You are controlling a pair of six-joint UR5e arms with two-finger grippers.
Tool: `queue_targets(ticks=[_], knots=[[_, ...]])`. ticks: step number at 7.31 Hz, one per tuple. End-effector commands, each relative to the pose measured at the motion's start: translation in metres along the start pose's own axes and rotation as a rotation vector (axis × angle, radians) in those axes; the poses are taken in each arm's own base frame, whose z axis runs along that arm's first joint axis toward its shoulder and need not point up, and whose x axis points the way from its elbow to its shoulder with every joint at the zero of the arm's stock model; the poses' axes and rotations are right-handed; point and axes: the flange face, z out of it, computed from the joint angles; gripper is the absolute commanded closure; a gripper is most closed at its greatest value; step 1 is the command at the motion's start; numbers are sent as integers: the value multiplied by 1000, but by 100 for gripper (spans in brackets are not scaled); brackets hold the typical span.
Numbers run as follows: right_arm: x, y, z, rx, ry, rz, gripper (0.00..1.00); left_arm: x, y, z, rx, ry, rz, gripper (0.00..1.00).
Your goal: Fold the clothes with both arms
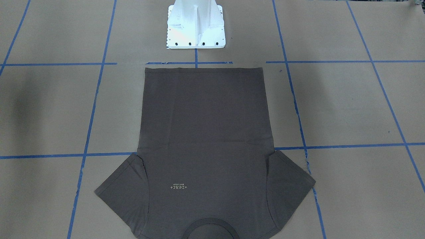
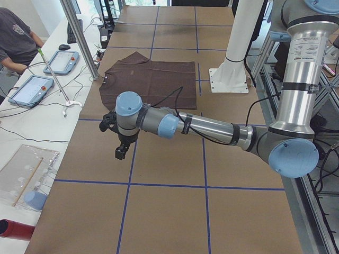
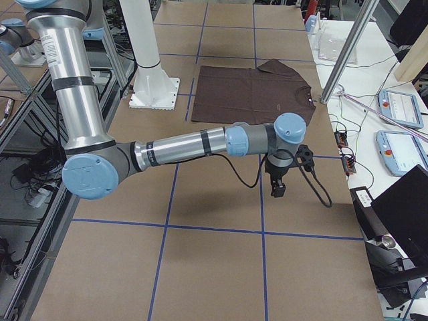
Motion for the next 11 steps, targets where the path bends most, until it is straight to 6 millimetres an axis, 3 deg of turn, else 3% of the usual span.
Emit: queue_targets(ticks=[1,3,4,6,8,11], knots=[[-125,-36,57,64,30,-34,0,8,-28,-7,62,1,-32,0],[-161,-62,147,203,-86,67,0,50,-53,20,32,37,-58,0],[-168,-74,182,212,-104,34,0,50,-54,21,37,39,-64,0],[-221,-95,205,242,-56,39,0,52,-57,19,63,42,-47,0],[-231,-103,218,237,-34,44,1,53,-59,18,67,42,-45,0],[-241,-99,239,226,-5,39,4,55,-60,16,77,45,-69,0]])
